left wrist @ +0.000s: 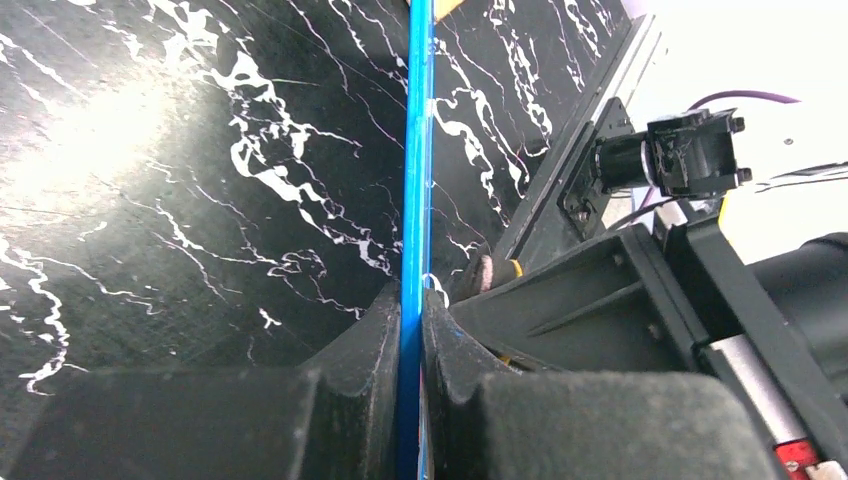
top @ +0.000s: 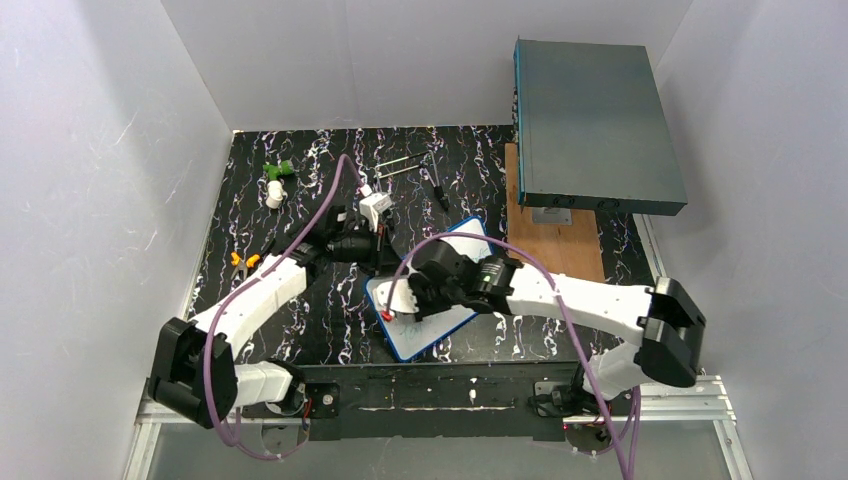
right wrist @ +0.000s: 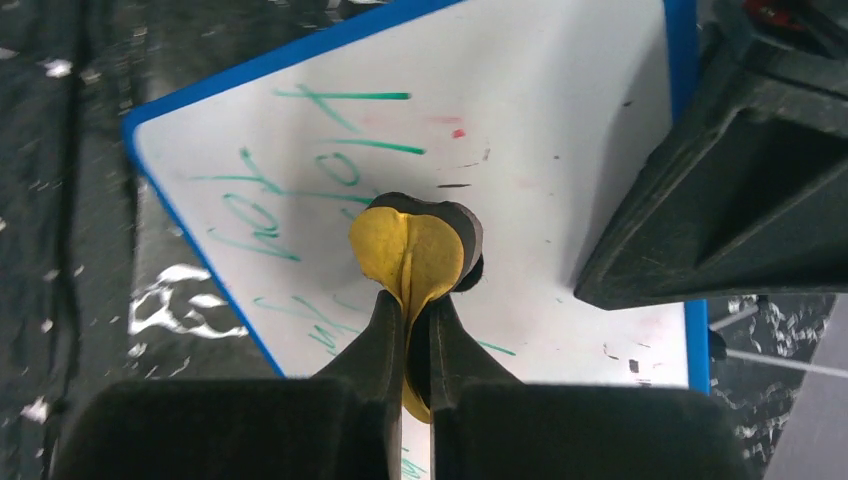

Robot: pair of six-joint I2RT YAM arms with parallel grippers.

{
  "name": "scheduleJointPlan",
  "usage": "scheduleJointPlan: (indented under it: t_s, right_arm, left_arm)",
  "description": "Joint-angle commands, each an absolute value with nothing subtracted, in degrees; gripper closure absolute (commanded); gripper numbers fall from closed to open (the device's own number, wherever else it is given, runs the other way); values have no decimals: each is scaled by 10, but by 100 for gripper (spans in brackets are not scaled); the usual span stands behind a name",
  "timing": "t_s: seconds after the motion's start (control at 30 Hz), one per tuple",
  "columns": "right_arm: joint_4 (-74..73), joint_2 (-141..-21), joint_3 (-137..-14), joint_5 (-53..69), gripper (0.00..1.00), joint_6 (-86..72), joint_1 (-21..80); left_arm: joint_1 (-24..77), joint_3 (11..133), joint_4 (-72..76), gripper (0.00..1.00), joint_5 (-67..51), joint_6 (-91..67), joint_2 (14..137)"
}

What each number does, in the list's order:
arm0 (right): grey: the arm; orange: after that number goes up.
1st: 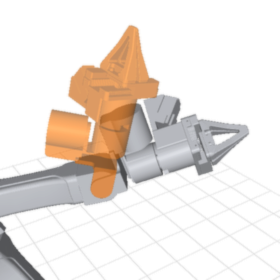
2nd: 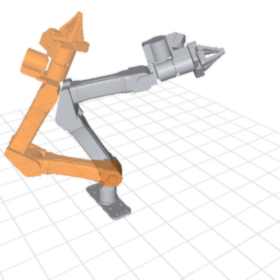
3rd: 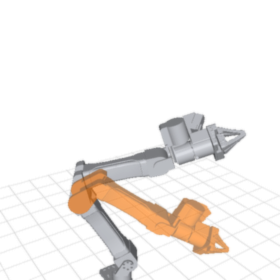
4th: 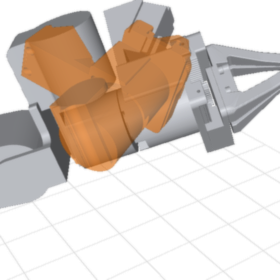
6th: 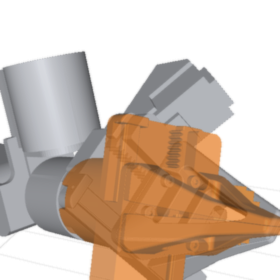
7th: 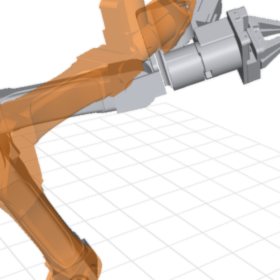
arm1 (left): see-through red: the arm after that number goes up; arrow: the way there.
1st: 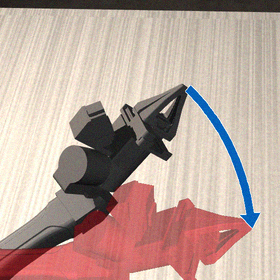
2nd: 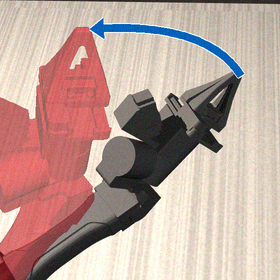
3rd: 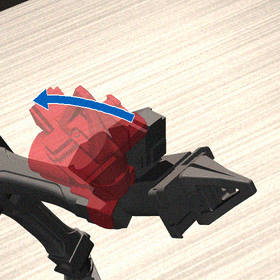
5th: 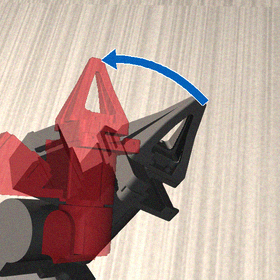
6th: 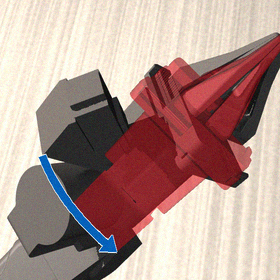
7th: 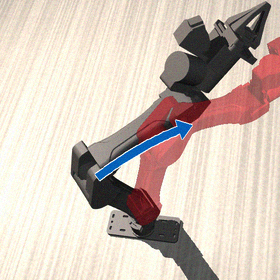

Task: Erase the whiteboard
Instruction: Erase the whiteboard at the center of the board.

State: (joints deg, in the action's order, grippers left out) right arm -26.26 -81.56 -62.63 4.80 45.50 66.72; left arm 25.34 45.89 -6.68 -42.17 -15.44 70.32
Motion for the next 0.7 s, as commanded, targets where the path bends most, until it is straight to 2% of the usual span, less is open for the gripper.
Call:
scheduleJointPlan:
  t_s: [0.0, 0.23, 0.67]
  right_arm:
    - [-185, -863, -702, -75, 99, 370, 674]
    - [-210, -912, -752, -94, 99, 336, 676]
    - [-365, -959, -801, 58, 99, 373, 726]
  left_arm:
    - [208, 512, -121, 100, -482, -116, 726]
    - [186, 564, -108, 100, -522, -136, 802]
    - [183, 566, -119, 100, -507, -118, 811]
